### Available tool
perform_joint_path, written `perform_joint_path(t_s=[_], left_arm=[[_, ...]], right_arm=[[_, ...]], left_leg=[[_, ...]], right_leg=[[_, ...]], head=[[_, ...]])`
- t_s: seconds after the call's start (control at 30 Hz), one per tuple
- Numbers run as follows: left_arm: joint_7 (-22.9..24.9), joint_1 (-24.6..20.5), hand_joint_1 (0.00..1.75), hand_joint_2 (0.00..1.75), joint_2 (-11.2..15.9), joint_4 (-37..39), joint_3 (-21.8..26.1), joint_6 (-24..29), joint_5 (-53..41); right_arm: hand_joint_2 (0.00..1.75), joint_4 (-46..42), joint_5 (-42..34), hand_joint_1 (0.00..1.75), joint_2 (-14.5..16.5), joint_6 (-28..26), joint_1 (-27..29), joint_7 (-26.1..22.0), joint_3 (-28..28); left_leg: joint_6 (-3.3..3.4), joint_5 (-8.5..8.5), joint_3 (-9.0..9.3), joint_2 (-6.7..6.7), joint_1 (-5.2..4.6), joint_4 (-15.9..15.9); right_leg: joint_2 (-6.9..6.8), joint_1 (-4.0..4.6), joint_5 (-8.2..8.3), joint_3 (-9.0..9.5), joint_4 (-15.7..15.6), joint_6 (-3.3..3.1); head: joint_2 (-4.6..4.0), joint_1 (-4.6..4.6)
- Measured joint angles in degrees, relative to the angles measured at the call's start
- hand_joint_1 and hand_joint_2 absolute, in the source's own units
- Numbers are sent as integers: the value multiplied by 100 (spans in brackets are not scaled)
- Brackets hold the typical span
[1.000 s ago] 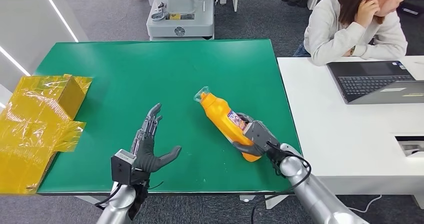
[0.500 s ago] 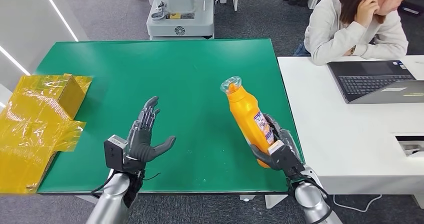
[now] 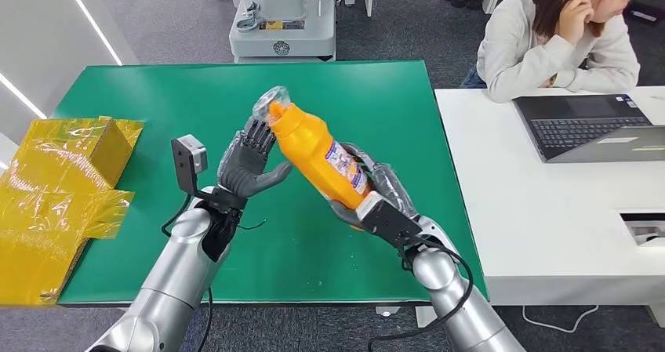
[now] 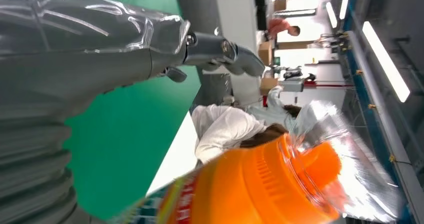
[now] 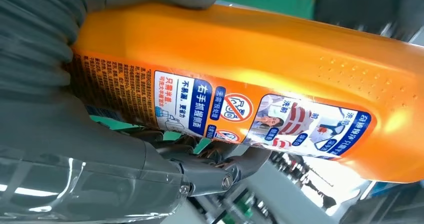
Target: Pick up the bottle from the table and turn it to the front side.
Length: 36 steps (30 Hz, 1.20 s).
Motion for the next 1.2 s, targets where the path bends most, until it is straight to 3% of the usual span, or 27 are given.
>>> perform_joint_path(t_s=[0.3, 0.53, 0.9, 1.2], left_arm=[[183, -434, 0, 175, 42, 735, -9, -431, 455], [396, -546, 0, 175, 271, 854, -24, -838, 910], [585, -539, 0, 175, 454, 744, -56, -900, 1463], [635, -461, 0, 175, 271, 674, -329, -735, 1531]], right_arm=[[175, 679, 201, 175, 178, -77, -507, 37, 396], [175, 1264, 192, 175, 213, -36, -855, 43, 578], [175, 1561, 244, 175, 216, -91, -1022, 51, 623], [175, 1504, 242, 175, 327, -219, -1138, 62, 650]], left_leg=[[0, 0, -5, -1, -1, 1], [0, 0, -5, -1, 0, 0], [0, 0, -8, -2, 0, 1], [0, 0, -8, -3, 0, 2]], right_leg=[[0, -1, 0, -3, 0, 1], [0, 0, 0, -4, 0, 0], [-2, 0, 0, -4, 0, 0], [-2, 0, 0, -4, 0, 0]], head=[[0, 0], [0, 0], [0, 1], [0, 1]])
